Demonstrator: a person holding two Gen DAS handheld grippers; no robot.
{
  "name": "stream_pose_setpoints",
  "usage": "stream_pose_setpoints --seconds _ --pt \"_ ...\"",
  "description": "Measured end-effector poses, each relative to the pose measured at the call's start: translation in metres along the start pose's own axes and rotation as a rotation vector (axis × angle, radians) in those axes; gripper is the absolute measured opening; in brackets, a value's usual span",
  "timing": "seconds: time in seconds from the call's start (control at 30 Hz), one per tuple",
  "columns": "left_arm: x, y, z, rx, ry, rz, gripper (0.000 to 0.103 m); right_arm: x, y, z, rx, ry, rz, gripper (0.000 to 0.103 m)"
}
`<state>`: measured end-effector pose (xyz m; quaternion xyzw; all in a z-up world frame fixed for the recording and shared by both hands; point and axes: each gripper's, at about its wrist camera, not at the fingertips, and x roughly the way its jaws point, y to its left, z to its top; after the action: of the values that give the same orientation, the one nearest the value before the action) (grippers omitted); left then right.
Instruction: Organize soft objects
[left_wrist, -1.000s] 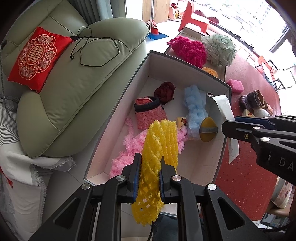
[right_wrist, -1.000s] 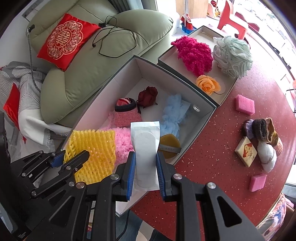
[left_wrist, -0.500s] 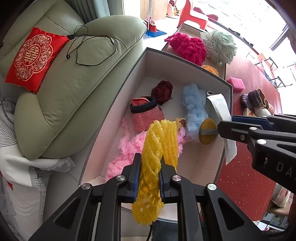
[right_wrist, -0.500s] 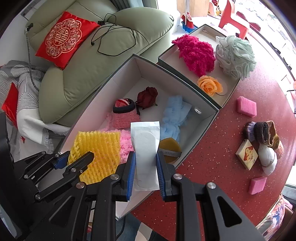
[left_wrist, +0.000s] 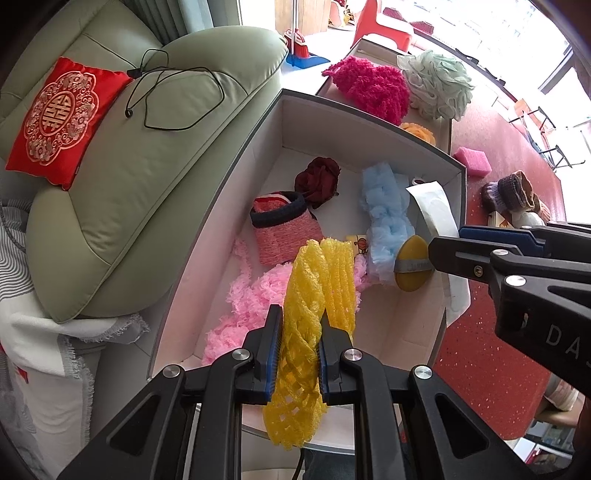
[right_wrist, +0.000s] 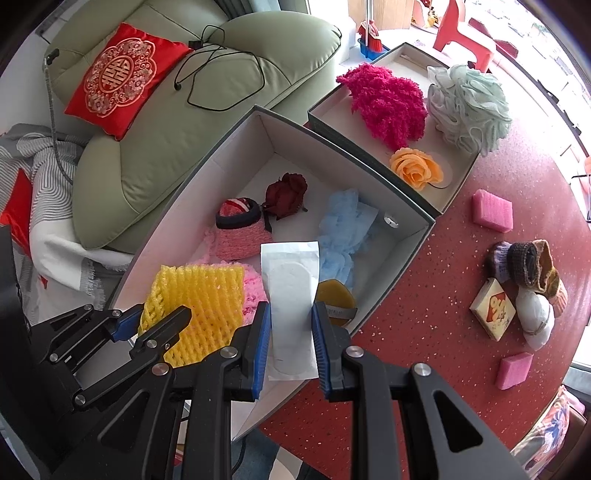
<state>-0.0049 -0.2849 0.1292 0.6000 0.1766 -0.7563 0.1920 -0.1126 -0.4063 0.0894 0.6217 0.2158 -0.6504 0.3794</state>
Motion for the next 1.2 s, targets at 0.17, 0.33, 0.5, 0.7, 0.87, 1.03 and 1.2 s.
stream_pose_setpoints --seconds 0.17,0.33,0.5,0.7,0.87,1.03,1.2 --pt "0.003 -0.003 0.003 0.007 0.006 0.001 0.018 0.003 0.000 0.003 -0.002 0.001 -0.003 0.024" --pt "0.006 -0.004 0.004 0.013 0.012 0.005 0.018 0.006 0.001 0.005 -0.003 0.006 -0.007 0.024" --pt "0.007 -0.004 0.007 0.007 0.008 0.018 0.018 0.010 0.001 0.008 -0.007 0.012 -0.015 0.024" --pt "0.005 0.000 0.007 -0.023 -0.008 0.042 0.093 0.010 -0.003 0.012 -0.010 0.009 -0.045 0.045" --pt "0.003 0.000 0.006 -0.018 -0.012 0.073 0.098 0.003 -0.009 0.012 0.004 -0.011 -0.038 0.084" --pt "-0.009 0.000 0.004 -0.026 -0.068 0.084 0.098 -0.010 -0.010 0.009 0.001 -0.050 -0.035 0.103" --pt "-0.040 0.001 0.002 -0.028 -0.134 0.217 0.098 -0.032 -0.013 0.001 0.021 -0.115 -0.025 0.103"
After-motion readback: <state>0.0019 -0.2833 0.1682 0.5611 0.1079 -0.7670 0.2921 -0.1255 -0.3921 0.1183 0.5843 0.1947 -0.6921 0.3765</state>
